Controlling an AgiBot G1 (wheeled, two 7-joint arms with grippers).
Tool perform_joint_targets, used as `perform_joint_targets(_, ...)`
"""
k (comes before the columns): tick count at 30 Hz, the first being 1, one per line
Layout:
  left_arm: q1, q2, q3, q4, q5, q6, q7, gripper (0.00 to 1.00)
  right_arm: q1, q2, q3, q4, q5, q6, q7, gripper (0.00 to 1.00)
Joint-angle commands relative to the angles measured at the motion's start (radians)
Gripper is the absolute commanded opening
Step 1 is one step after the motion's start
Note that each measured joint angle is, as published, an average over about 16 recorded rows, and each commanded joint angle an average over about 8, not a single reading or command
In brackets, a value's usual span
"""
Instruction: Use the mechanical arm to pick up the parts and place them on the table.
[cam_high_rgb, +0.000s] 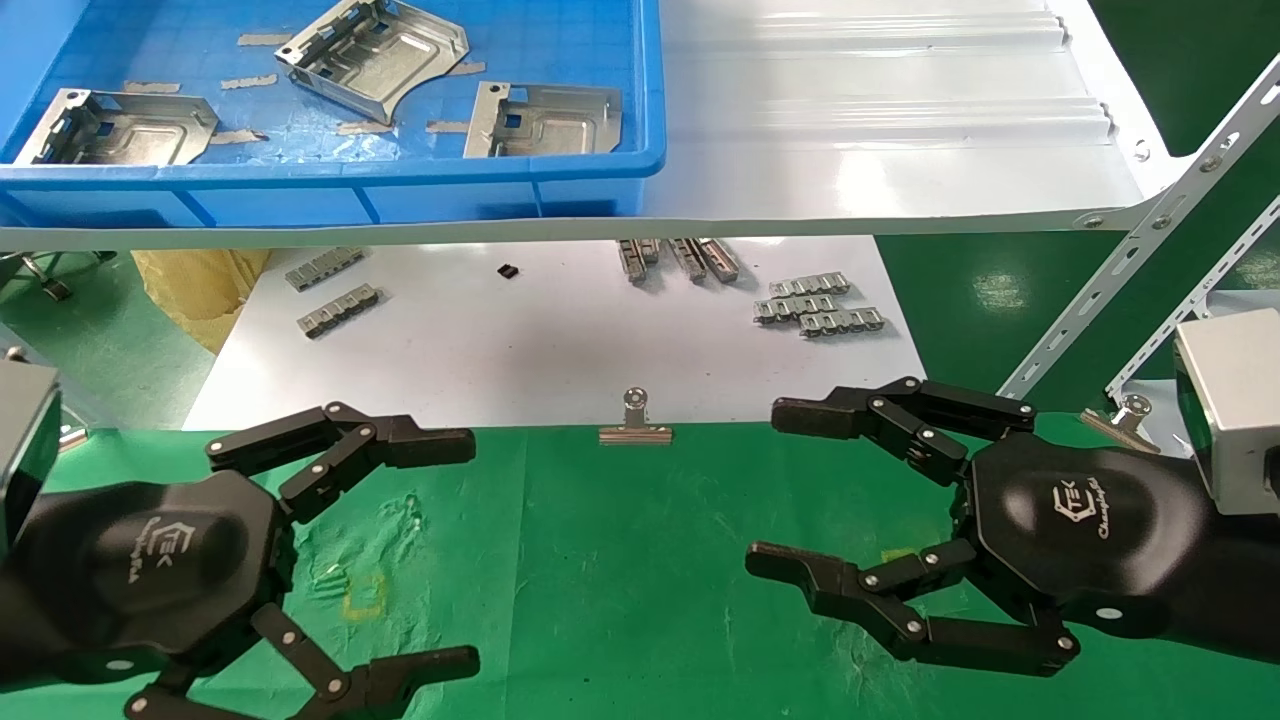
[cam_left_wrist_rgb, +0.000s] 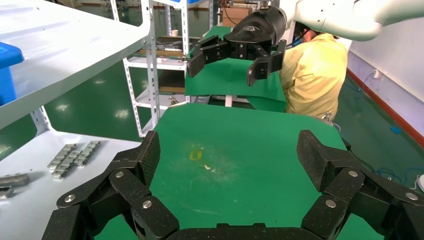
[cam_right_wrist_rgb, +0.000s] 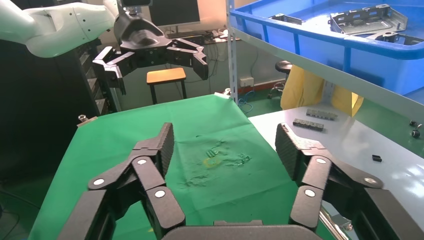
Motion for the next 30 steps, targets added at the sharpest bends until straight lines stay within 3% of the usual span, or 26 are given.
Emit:
perform_joint_targets(1, 0.0, 0.0, 0.0, 0.0, 0.0, 0.0, 0.0, 1.0, 0.0, 0.0, 0.0, 0.0, 0.0, 0.0, 0.0, 1.0)
perform_joint_targets(30, 0.0, 0.0, 0.0, 0.0, 0.0, 0.0, 0.0, 1.0, 0.0, 0.0, 0.0, 0.0, 0.0, 0.0, 0.0, 1.0)
